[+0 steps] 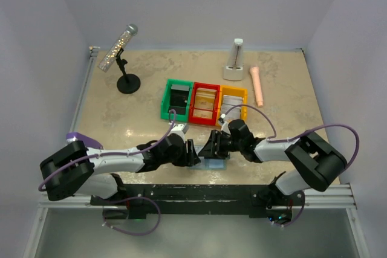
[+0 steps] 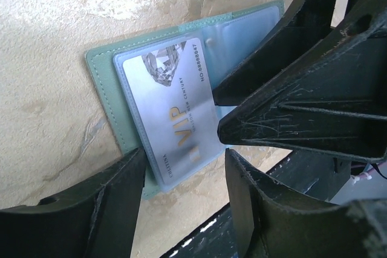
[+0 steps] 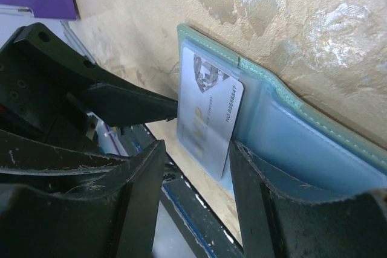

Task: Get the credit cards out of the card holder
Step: Remove the credit card from the card holder.

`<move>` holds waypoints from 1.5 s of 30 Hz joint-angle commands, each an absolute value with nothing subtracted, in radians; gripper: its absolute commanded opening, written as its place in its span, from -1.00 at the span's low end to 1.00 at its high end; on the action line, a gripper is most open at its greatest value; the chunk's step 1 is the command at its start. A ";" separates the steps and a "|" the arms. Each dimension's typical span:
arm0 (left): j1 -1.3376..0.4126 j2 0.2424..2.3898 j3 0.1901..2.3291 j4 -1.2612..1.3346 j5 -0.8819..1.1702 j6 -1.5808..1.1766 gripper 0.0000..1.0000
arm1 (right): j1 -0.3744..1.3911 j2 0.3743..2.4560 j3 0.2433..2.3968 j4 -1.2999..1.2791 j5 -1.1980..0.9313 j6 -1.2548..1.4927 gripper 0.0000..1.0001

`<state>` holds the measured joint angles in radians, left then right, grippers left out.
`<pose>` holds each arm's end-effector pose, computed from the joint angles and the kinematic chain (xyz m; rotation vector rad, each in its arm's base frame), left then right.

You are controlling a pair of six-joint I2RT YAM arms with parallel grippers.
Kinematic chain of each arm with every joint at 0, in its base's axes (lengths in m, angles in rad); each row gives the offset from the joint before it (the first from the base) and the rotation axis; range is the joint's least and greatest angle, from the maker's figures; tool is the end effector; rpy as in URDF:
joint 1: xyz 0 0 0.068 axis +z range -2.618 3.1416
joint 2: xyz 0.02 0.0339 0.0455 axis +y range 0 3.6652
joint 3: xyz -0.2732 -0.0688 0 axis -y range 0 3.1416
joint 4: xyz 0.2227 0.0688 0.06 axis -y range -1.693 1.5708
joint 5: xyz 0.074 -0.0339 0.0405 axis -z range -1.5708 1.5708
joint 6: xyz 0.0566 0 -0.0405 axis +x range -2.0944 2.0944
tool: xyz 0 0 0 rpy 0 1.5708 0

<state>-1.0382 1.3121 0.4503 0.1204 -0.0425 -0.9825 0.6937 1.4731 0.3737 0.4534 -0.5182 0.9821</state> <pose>0.1224 -0.2029 0.1595 0.0465 2.5163 -0.9100 0.1714 0.1790 0.1401 0.0328 2.5526 1.3863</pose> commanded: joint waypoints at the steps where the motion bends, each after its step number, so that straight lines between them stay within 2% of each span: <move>1: -1.037 1.338 0.443 0.173 -0.028 -0.991 0.18 | 0.698 1.428 0.376 0.430 -0.508 0.965 0.03; 21: -1.037 1.400 0.434 0.176 -0.035 -1.006 0.10 | 0.698 1.417 0.333 0.557 -0.534 1.023 0.03; 45: -1.037 1.431 0.451 0.074 -0.100 -1.032 -0.24 | 0.695 1.370 0.316 0.555 -0.525 1.026 0.03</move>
